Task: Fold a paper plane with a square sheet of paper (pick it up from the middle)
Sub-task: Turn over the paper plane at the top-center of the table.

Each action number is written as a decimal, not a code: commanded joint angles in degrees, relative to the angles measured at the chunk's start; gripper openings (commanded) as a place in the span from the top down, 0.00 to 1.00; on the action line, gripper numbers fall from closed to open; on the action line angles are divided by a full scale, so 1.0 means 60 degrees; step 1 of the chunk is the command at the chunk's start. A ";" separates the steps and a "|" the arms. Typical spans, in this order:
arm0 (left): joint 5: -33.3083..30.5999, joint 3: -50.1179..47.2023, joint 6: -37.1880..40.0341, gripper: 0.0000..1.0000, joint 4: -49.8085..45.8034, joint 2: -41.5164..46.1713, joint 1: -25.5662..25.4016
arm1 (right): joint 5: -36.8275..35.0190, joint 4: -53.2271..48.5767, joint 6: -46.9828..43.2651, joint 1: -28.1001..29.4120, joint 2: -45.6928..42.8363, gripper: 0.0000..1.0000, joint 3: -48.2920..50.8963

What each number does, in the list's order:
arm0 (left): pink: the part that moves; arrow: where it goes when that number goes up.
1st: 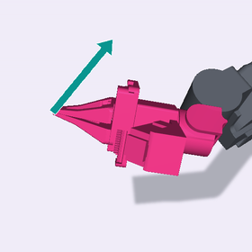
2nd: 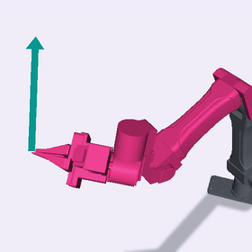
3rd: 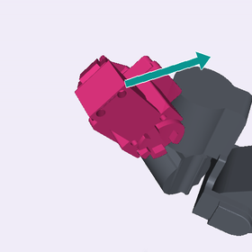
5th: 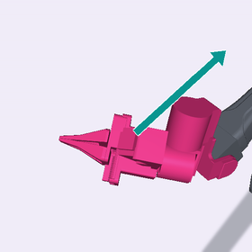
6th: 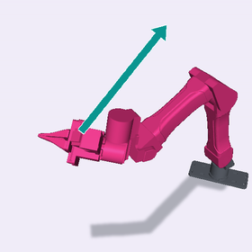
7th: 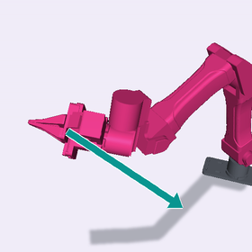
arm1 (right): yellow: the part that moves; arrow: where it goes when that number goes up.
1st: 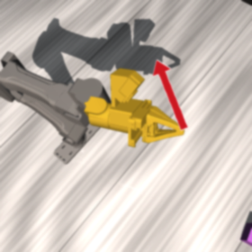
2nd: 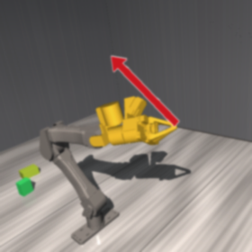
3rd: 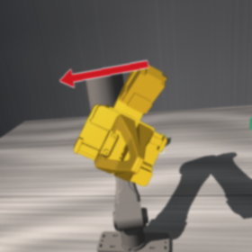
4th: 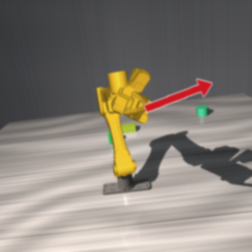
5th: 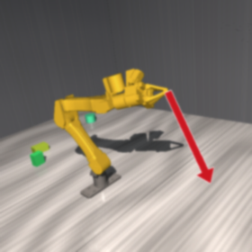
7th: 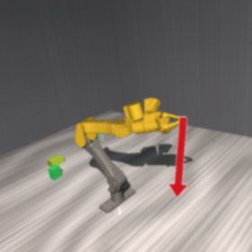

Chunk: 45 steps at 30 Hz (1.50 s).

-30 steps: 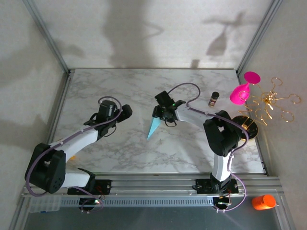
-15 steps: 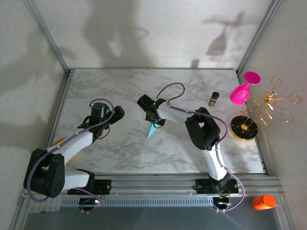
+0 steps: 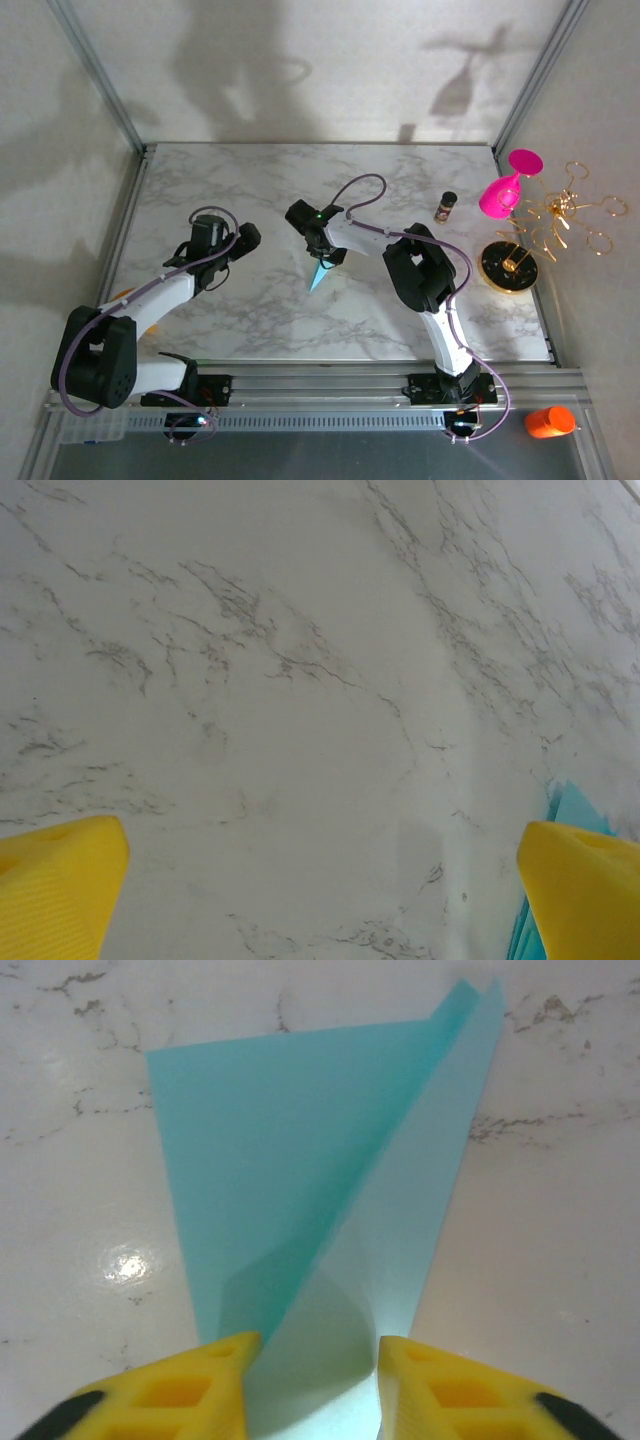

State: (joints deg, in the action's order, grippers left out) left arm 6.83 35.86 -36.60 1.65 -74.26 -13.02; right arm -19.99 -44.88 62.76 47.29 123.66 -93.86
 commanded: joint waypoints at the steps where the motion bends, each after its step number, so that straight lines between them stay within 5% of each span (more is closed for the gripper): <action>1: 0.0136 -0.0020 0.0138 0.01 0.0018 -0.0075 0.0062 | -0.0440 -0.0457 0.0233 0.0106 -0.0008 0.72 -0.0264; 8: 0.0167 0.0039 0.0101 0.01 -0.0025 -0.0053 0.0068 | -0.0803 -0.0681 0.0306 0.0107 -0.0272 1.00 -0.0294; 18: 0.0167 0.0069 0.0045 0.01 -0.0411 0.0482 0.0562 | -0.0102 0.1637 -0.1855 0.0070 -0.1464 1.00 0.0139; 30: 0.2124 -0.0665 -0.1082 0.02 0.0794 0.0609 0.1290 | 0.4795 0.7653 -0.3427 -0.0592 -0.2801 1.00 0.3394; 37: 0.3237 -0.1135 -0.1814 0.16 0.1938 -0.0003 0.1127 | 0.6124 0.9823 -0.2983 -0.1035 -0.2945 1.00 0.5157; 45: 0.3481 -0.1345 -0.2323 0.34 0.2568 -0.0673 -0.0010 | 0.6428 1.0782 -0.2651 -0.1334 -0.2959 1.00 0.6269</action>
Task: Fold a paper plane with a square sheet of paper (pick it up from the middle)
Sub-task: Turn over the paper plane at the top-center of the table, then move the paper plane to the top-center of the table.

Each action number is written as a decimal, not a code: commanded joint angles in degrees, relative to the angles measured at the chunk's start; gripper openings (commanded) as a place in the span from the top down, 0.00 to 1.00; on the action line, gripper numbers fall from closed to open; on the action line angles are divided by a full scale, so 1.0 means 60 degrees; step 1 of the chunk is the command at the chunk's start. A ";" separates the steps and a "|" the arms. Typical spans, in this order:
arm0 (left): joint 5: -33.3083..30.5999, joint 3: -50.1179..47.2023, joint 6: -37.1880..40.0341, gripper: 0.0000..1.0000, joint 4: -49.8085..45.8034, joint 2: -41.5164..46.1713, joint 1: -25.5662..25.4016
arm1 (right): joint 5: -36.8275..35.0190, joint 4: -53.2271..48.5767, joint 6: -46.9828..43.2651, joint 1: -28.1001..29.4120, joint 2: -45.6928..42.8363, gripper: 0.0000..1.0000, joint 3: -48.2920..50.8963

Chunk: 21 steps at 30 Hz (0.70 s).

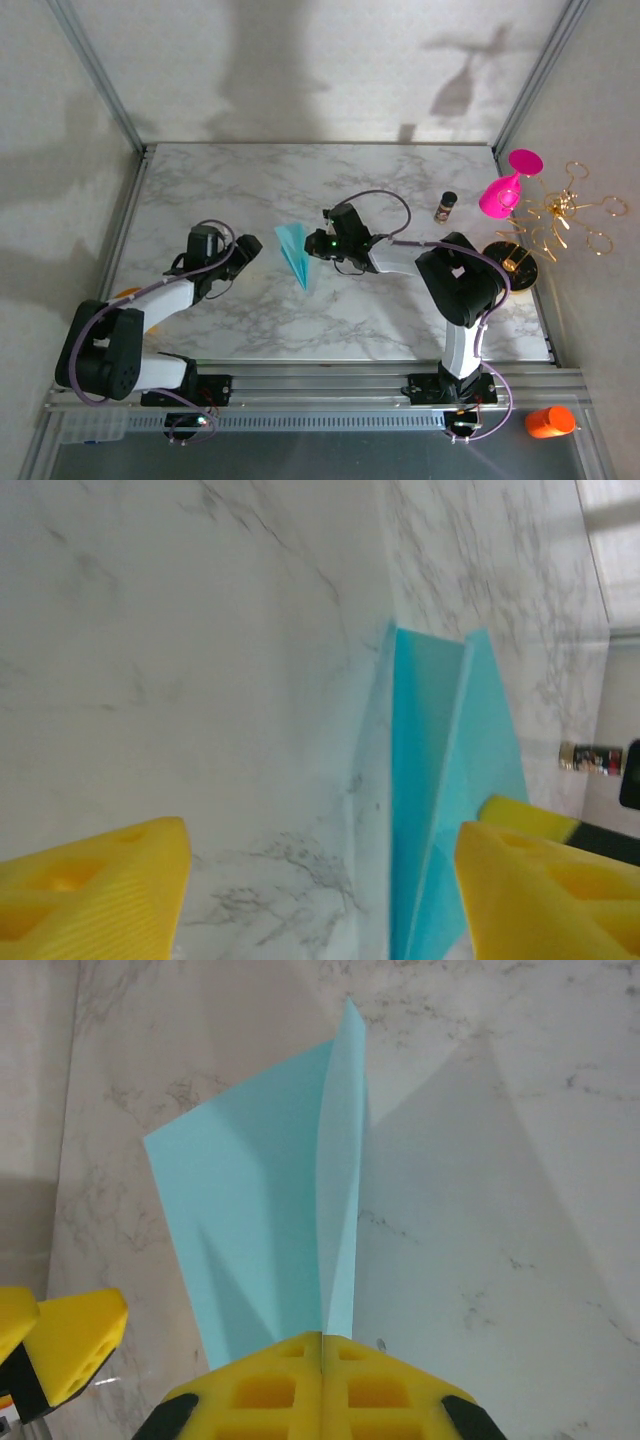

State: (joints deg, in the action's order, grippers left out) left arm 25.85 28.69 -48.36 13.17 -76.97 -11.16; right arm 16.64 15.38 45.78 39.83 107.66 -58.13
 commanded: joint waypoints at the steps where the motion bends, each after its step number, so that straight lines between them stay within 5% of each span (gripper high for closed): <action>1: 0.0370 -0.0139 -0.0454 0.37 0.0785 -0.0360 -0.0480 | 0.0277 0.0790 0.0218 -0.0233 -0.0306 1.00 0.0434; 21: 0.0600 0.0920 -0.1205 0.71 0.2215 -0.2799 -0.1890 | -0.0005 0.1443 0.0709 -0.0501 -0.0520 0.99 0.1587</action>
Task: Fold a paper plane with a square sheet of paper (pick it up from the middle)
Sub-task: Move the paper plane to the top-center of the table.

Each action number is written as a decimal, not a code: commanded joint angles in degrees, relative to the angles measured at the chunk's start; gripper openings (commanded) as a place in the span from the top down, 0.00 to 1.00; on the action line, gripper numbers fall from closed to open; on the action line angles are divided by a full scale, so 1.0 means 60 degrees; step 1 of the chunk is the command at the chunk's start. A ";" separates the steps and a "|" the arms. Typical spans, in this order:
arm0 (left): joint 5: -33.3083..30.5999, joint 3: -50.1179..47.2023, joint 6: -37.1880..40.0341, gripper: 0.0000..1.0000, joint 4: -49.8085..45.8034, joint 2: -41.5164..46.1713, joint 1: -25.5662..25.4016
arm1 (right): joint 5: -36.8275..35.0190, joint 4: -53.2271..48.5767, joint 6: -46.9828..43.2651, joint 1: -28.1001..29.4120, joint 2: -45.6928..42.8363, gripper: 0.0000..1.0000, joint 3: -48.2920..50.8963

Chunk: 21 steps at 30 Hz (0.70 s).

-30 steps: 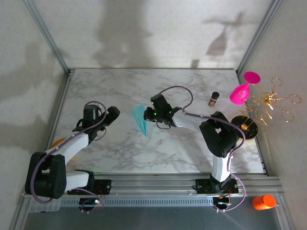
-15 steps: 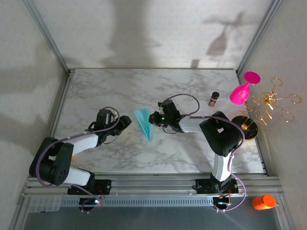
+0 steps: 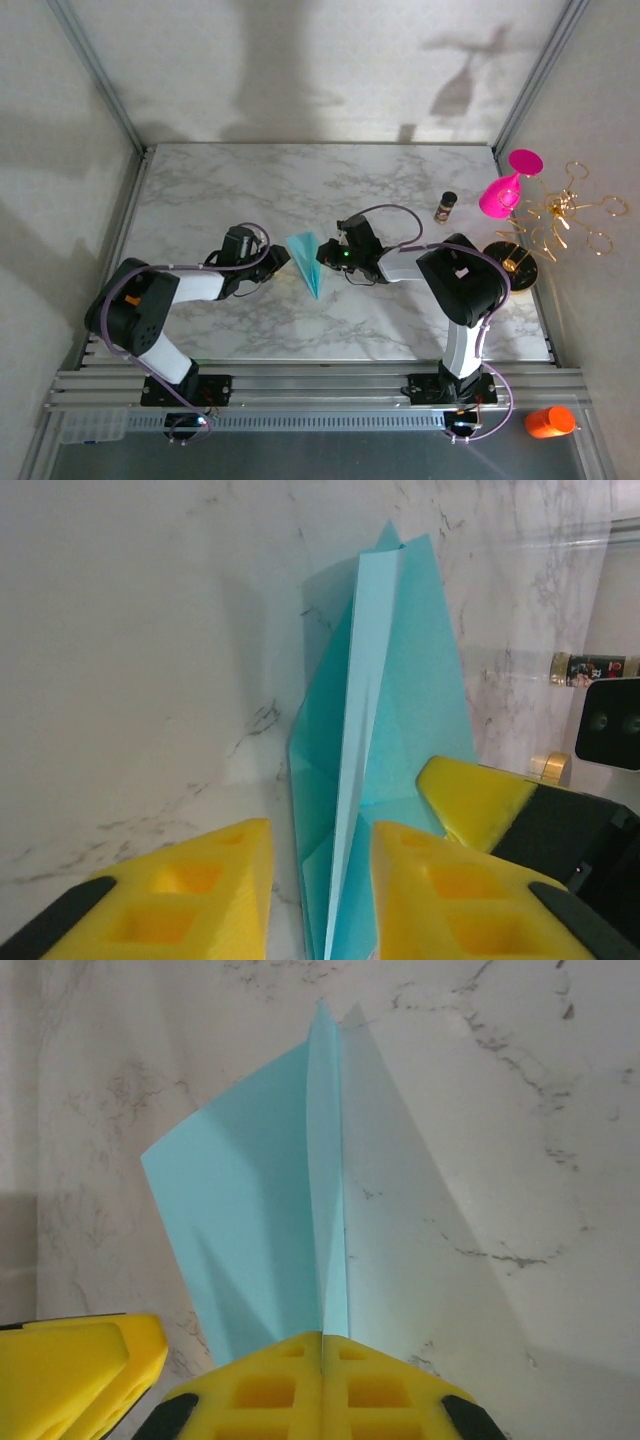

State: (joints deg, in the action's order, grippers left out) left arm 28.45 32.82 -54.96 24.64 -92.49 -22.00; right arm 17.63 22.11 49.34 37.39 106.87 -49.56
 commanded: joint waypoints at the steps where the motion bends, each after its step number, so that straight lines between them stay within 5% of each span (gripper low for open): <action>1: 0.0143 0.0243 -0.0111 0.71 0.0302 -0.0235 -0.0083 | -0.0155 0.0316 0.0100 -0.0100 -0.0407 0.98 0.0185; 12: -0.0226 0.0388 0.0212 0.74 -0.0361 -0.0183 -0.0161 | -0.0829 -0.0432 -0.0879 -0.0129 -0.0987 0.75 0.0276; 21: -0.0259 0.0489 0.0297 0.73 -0.0576 -0.0253 -0.0289 | -0.1560 -0.1533 -0.1326 -0.0166 -0.0790 0.77 -0.0071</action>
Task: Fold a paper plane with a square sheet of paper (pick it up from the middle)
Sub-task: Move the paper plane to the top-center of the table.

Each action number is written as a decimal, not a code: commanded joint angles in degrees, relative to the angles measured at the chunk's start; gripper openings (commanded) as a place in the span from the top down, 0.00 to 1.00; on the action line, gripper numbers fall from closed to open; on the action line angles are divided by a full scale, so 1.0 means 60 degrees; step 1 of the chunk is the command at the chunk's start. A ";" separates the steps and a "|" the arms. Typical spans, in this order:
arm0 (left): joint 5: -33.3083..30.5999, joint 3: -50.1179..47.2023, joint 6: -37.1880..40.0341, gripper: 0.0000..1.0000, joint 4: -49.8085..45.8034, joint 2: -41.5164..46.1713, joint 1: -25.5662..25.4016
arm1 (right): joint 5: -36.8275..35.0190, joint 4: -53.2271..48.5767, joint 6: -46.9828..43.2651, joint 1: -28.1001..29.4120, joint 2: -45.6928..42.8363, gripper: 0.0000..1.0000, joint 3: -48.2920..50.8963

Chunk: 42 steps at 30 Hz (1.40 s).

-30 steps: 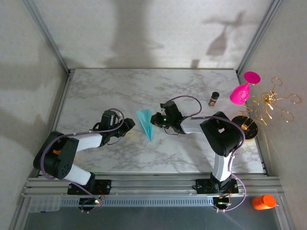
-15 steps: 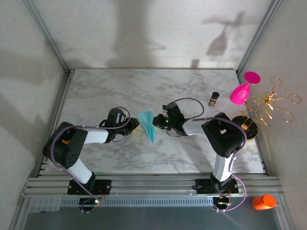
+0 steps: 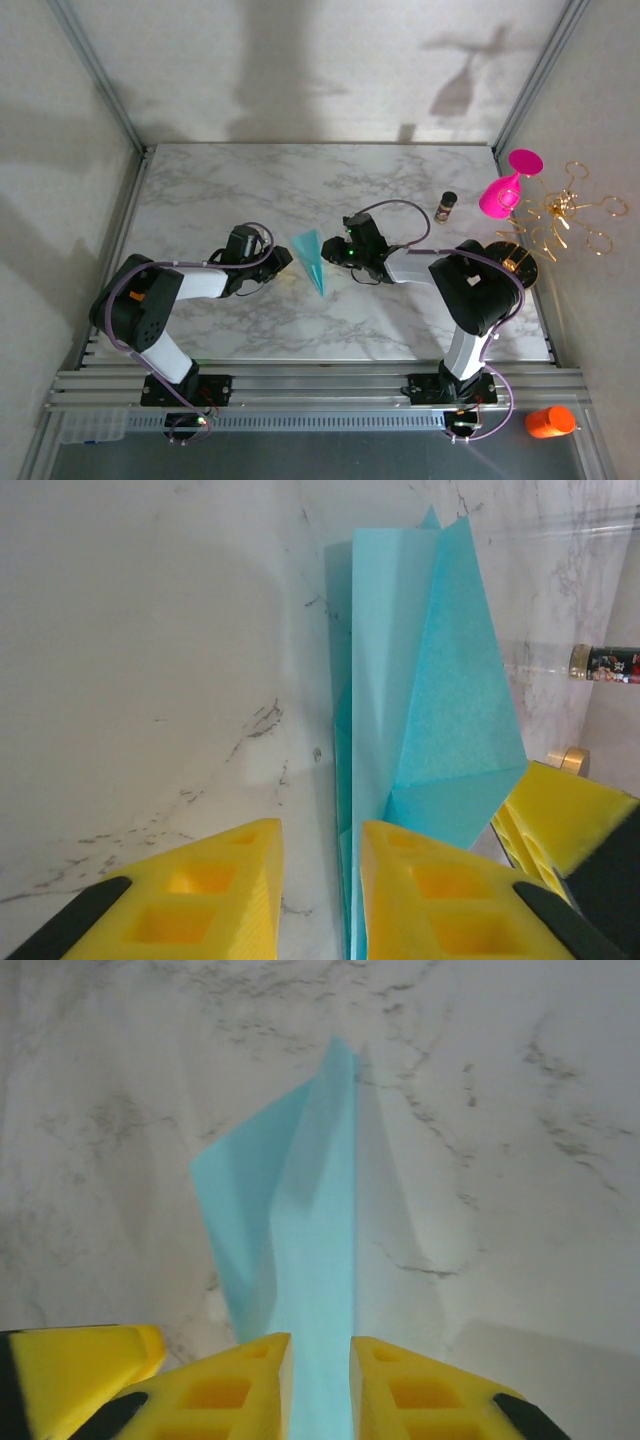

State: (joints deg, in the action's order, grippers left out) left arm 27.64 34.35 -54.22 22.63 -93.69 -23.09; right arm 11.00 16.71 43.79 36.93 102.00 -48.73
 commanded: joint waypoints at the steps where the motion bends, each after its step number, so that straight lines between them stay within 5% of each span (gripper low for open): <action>1: -0.0124 0.0250 0.0182 0.73 -0.0263 -0.0062 -0.0106 | -0.0382 -0.0649 -0.0472 -0.0083 0.0037 0.76 -0.0266; 9: -0.0521 0.0369 0.0345 0.73 -0.0726 0.0116 -0.0114 | -0.1007 -0.1277 -0.1054 0.0108 -0.0697 0.60 -0.0686; 16: -0.0681 0.0428 0.0408 0.72 -0.0974 0.0176 -0.0121 | -0.1403 -0.2666 -0.1628 0.0723 0.0310 0.57 -0.1998; 31: -0.0479 0.0556 0.0311 0.72 -0.0903 0.0042 -0.0117 | -0.1452 -0.2800 -0.1175 0.0525 0.0743 0.85 -0.1817; 42: 0.0234 0.0597 -0.0126 0.70 -0.0044 -0.0291 -0.0201 | -0.0575 -0.1840 -0.0644 -0.0169 0.0714 0.91 -0.0846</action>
State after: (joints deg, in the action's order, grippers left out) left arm 26.50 36.34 -53.78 19.64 -94.21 -23.51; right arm 7.09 5.39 38.94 36.34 107.02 -55.22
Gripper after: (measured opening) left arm 0.289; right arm 0.091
